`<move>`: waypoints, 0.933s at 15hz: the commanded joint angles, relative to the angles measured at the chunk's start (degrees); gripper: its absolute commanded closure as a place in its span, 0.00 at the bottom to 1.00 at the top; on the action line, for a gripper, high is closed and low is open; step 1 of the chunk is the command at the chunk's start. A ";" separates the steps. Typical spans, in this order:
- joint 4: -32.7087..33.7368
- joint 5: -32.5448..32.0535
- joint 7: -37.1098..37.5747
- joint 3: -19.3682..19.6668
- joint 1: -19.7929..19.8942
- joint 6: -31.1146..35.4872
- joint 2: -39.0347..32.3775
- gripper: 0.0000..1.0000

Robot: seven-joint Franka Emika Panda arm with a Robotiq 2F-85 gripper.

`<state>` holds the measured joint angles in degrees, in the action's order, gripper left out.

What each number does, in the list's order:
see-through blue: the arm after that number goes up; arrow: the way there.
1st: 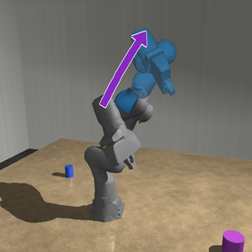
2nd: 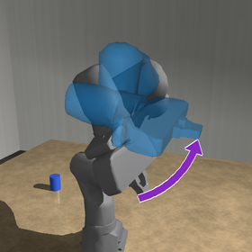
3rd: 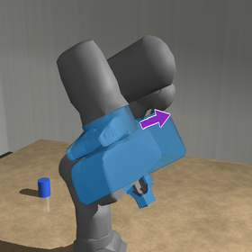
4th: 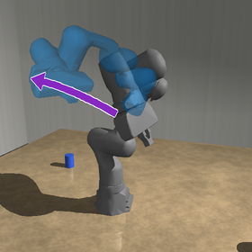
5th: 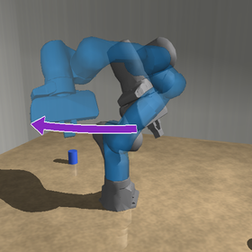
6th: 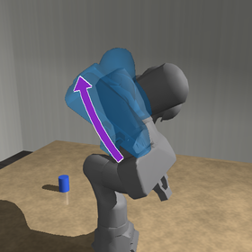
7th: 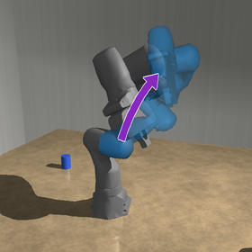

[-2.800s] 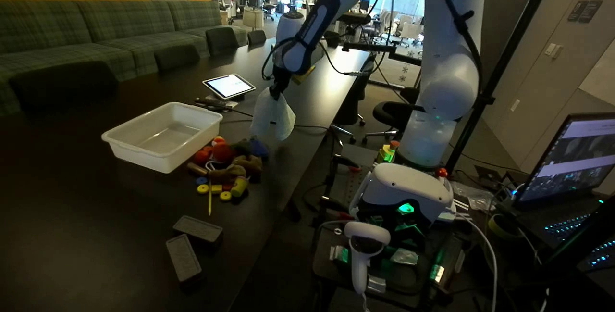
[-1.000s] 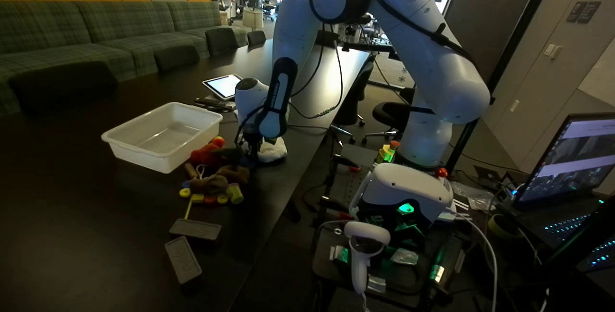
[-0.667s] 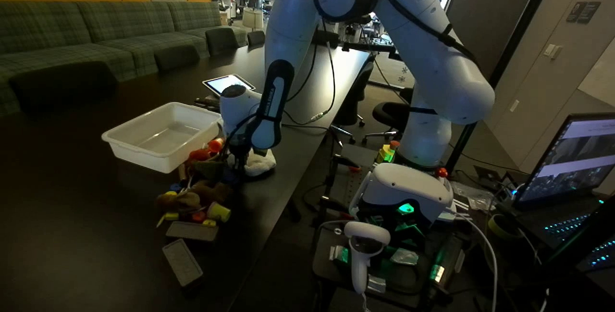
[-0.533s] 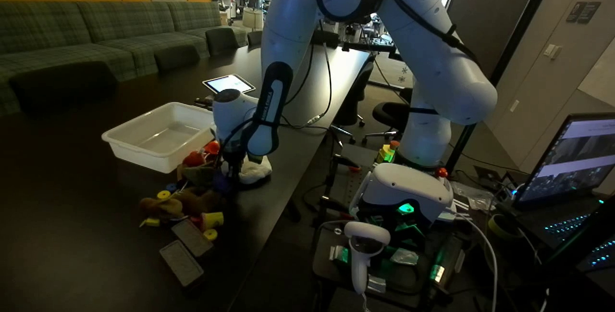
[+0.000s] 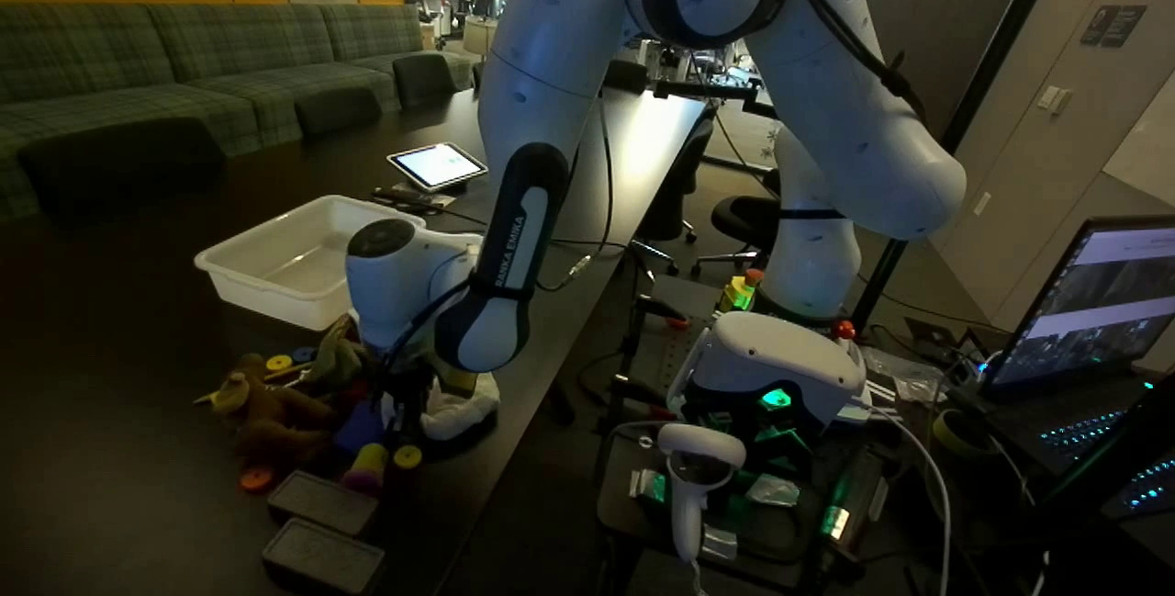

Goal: Use the cloth to push the objects on the table to the left

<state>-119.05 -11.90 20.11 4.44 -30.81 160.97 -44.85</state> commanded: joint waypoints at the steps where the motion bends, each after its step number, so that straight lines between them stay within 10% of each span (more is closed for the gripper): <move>1: 3.13 2.26 2.51 -2.78 -3.34 -2.18 -0.02 0.93; 8: 5.15 2.45 4.46 -1.94 -8.36 -0.71 1.80 0.93; 14: -5.13 4.74 -2.77 -7.29 0.92 0.92 13.87 0.93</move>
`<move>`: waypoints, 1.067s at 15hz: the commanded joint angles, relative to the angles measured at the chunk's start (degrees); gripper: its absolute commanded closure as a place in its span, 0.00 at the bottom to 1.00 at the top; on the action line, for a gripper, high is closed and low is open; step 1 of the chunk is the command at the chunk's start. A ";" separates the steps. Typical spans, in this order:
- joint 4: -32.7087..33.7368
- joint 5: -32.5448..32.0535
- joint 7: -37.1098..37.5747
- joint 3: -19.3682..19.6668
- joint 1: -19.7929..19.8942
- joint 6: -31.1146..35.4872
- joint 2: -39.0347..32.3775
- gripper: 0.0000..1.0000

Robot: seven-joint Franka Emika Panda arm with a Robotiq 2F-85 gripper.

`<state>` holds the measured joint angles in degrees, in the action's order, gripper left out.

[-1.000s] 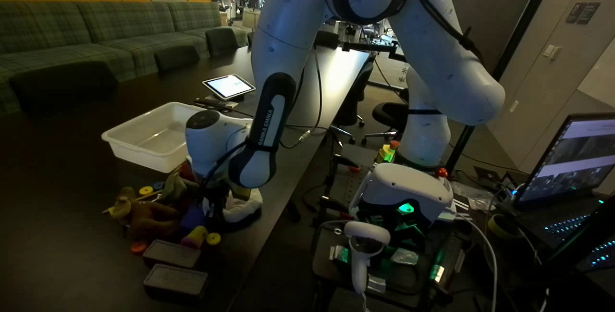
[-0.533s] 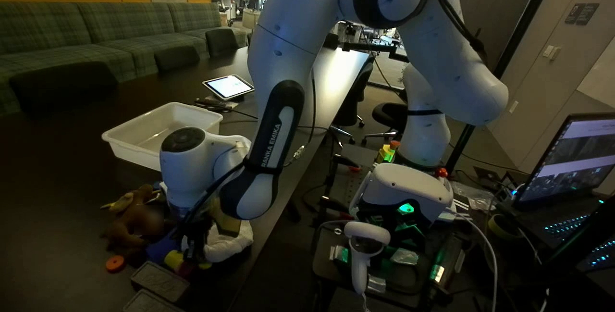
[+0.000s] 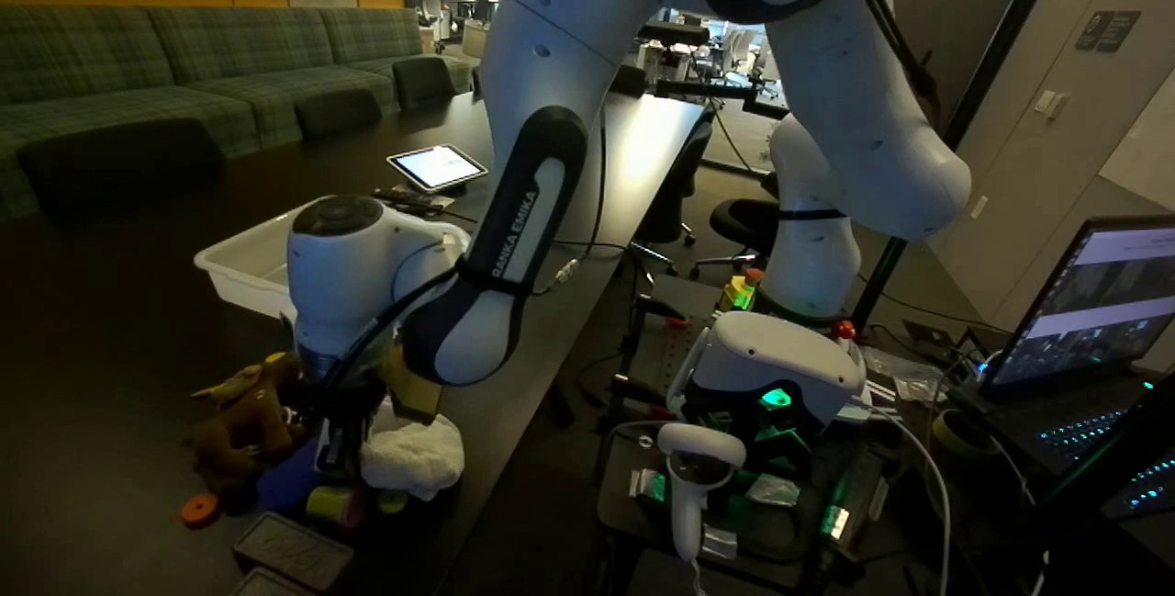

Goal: Use the cloth to push the objects on the table to the left

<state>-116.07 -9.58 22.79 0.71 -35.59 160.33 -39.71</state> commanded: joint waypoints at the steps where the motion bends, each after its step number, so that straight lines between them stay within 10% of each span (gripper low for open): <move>1: -11.22 2.74 -6.93 -4.42 7.88 2.22 11.75 0.93; 10: -29.87 19.99 -30.72 -15.48 33.83 1.57 30.71 0.93; 16: -28.87 9.20 -32.43 -0.42 40.33 -4.11 31.63 0.93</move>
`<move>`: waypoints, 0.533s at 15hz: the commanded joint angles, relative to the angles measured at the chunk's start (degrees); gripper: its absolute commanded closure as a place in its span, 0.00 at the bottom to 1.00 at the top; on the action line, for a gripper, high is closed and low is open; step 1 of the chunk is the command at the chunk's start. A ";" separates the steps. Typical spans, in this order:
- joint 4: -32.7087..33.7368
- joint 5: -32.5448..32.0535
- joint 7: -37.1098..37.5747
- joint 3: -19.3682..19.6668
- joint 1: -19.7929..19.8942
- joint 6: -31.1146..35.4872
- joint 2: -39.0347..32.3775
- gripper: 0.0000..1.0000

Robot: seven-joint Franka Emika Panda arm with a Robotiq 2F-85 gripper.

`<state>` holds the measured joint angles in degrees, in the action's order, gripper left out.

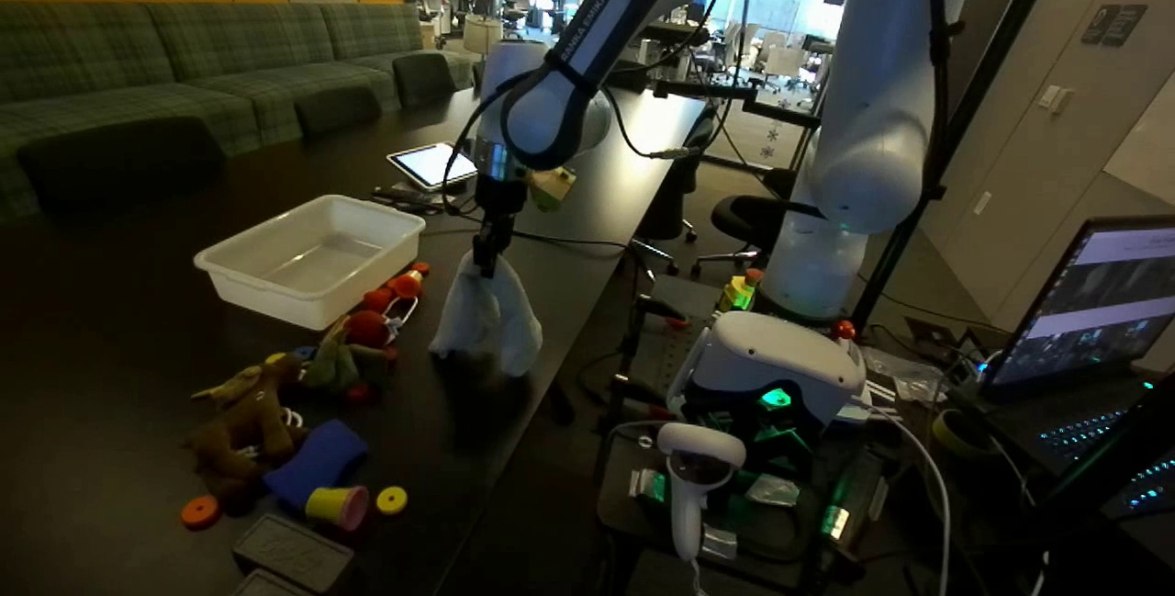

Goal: Use the cloth to push the objects on the table to the left

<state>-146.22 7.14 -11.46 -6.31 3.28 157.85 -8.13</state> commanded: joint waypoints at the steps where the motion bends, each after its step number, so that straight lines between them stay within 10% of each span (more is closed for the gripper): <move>1: 3.82 -12.20 3.63 9.70 1.97 -2.88 -1.51 0.93; 8: 24.14 -26.49 15.46 20.68 0.86 -0.62 -20.16 0.93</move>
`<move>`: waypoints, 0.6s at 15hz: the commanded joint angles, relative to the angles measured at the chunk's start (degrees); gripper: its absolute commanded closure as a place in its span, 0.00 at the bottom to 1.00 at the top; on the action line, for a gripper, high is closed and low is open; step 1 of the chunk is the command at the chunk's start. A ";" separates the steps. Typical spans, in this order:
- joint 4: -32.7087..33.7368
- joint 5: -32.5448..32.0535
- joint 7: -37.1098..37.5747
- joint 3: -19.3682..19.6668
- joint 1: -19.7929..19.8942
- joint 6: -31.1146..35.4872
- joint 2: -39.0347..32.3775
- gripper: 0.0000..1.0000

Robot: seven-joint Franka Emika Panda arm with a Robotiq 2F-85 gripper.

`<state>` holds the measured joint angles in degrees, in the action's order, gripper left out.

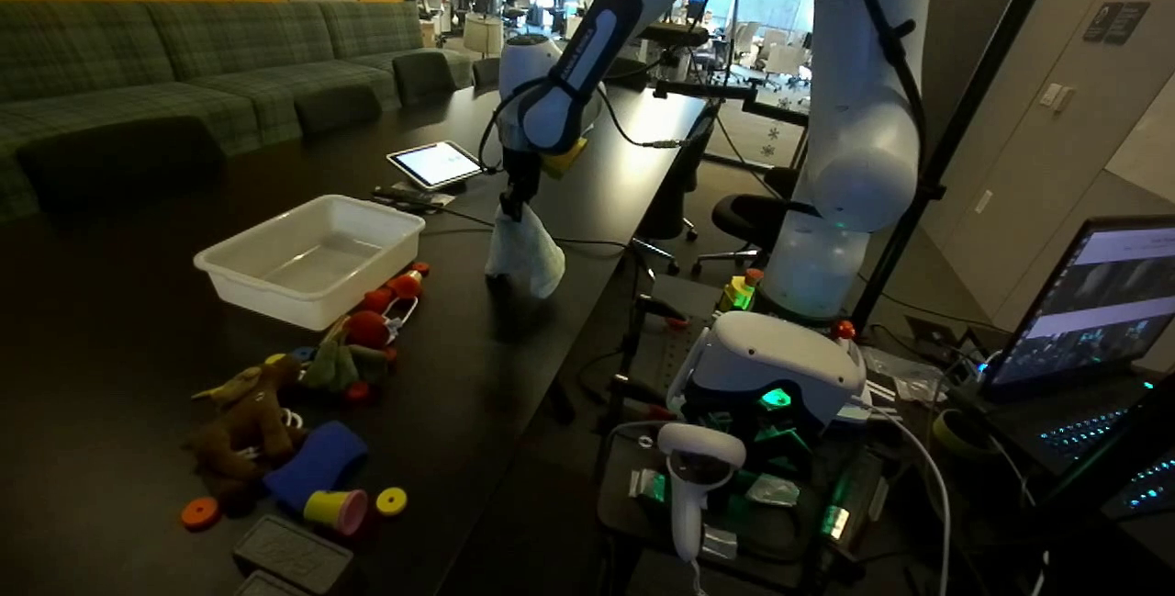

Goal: Use the cloth to push the objects on the table to the left

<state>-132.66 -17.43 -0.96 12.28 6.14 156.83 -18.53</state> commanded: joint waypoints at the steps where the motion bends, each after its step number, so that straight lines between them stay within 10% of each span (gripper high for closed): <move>1: 13.46 -1.12 5.68 2.26 -2.10 0.69 -12.49 0.93; 9: 35.86 3.27 8.54 1.75 -3.19 0.96 -30.83 0.93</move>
<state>-105.45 -15.67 6.63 13.11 3.94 157.09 -42.97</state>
